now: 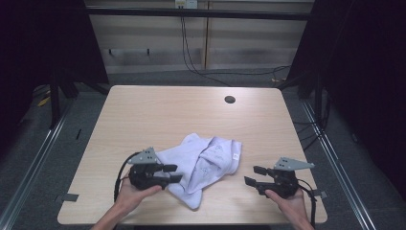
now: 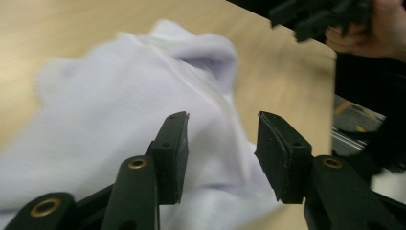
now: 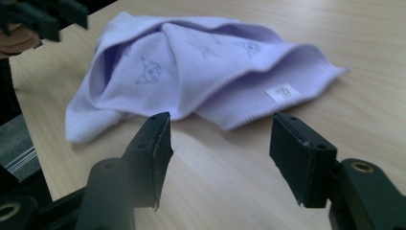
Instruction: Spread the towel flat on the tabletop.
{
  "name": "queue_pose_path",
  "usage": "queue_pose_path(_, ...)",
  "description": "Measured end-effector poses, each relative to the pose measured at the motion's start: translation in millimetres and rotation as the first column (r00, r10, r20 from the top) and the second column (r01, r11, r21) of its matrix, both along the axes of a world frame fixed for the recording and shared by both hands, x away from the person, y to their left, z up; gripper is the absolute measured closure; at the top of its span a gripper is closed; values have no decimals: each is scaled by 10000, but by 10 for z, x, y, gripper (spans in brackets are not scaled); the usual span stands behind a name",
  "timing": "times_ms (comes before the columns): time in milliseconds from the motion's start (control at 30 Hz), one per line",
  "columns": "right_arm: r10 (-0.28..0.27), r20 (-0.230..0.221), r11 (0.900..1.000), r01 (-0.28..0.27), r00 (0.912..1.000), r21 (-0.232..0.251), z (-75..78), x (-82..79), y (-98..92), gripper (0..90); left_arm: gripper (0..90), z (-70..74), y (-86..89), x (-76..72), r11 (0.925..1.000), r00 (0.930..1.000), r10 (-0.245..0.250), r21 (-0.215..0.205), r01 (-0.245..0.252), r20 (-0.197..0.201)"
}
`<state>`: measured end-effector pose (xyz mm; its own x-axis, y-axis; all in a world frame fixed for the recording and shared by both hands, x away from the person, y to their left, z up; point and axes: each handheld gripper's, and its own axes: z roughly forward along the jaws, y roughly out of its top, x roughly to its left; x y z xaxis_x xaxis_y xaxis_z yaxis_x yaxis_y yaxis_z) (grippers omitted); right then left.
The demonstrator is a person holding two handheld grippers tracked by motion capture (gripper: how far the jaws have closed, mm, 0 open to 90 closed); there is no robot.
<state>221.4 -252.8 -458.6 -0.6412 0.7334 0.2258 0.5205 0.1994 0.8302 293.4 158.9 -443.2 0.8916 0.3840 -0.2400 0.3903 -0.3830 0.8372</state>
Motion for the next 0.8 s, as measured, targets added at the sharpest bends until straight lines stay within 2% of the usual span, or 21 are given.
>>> queue_pose_path(33, 115, 49, 9999, -115, 9999, -6, 25, 49, 64, 410, 576, 13, -9, 85, 9999, 9999, 107, 68, -107, -27)
queue_pose_path(67, 289, 87, 9996, -289, 9995, -21, 51, 108, 134, 424, 620, 21, -28, 173, 9998, 9998, -167, 94, 168, -89)
queue_pose_path(100, 465, 147, 9989, -465, 9988, -20, 80, 169, 210, 447, 660, 24, -59, 245, 9992, 9998, -203, 336, 200, 69)
queue_pose_path(133, 801, 296, 9968, -801, 9963, -9, 137, 304, 358, 479, 637, 15, -87, 316, 9982, 9995, 78, 589, -97, 317)
queue_pose_path(167, 801, 296, 9968, -801, 9963, -9, 137, 304, 358, 479, 637, -24, -109, 400, 9991, 10000, 48, 410, -49, 22)
queue_pose_path(200, 944, 337, 9955, -944, 9950, -3, 160, 380, 431, 495, 626, -72, -132, 478, 9990, 9998, -71, 448, 80, -199)
queue_pose_path(233, 1024, 402, 9947, -1027, 9939, 37, 170, 459, 497, 505, 608, -119, -154, 516, 9977, 9999, 147, 666, -146, -14)
queue_pose_path(267, 1151, 311, 9933, -1154, 9929, 73, 139, 607, 622, 503, 536, -206, -191, 563, 9968, 9995, 220, 768, -204, -205)
queue_pose_path(300, 1151, 311, 9933, -1154, 9929, 73, 139, 607, 622, 503, 478, -206, -191, 563, 9968, 9995, 220, 768, -204, -205)
queue_pose_path(333, 1196, 102, 9922, -1198, 9928, 335, 19, 711, 724, 498, 416, -222, -221, 567, 9928, 9991, 415, 1122, -421, 71)
queue_pose_path(367, 1196, 102, 9922, -1198, 9928, 335, 19, 711, 724, 498, 416, -237, -243, 582, 9921, 9992, 405, 1184, -405, 27)
queue_pose_path(400, 1332, -172, 9905, -1337, 9909, -316, -116, 749, 845, 480, 409, -260, -255, 597, 9948, 9995, 286, 982, -269, -162)
queue_pose_path(433, 1332, -172, 9905, -1337, 9909, -316, -116, 749, 845, 480, 409, -283, -273, 591, 9942, 9994, 249, 1055, -222, -243)
queue_pose_path(467, 1328, -194, 9894, -1337, 9909, -558, -164, 745, 878, 469, 402, -311, -288, 586, 9922, 9995, 79, 1244, -40, -309)
queue_pose_path(500, 1425, -382, 9885, -1442, 9891, -452, -199, 745, 894, 462, 427, -334, -293, 579, 9913, 9994, 50, 1320, -5, -336)
queue_pose_path(533, 1382, -332, 9872, -1403, 9899, -754, -230, 719, 922, 465, 510, -347, -296, 567, 9926, 9990, 6, 1214, 47, -437)
queue_pose_path(567, 1382, -332, 9872, -1403, 9899, -754, -230, 719, 922, 465, 510, -348, -296, 556, 9919, 9989, -210, 1240, 260, -415)
queue_pose_path(633, 1118, -427, 9915, -1143, 9928, -617, -259, 712, 916, 498, 631, -357, -309, 517, 9897, 9971, -560, 1286, 621, -507)
queue_pose_path(700, 880, -571, 9924, -925, 9945, -815, -290, 719, 917, 523, 723, -360, -315, 469, 9870, 9950, -804, 1345, 878, -601)
queue_pose_path(800, 737, -639, 9926, -794, 9952, -917, -325, 727, 898, 655, 780, -317, -271, 437, 9887, 9932, -921, 1118, 997, -710)
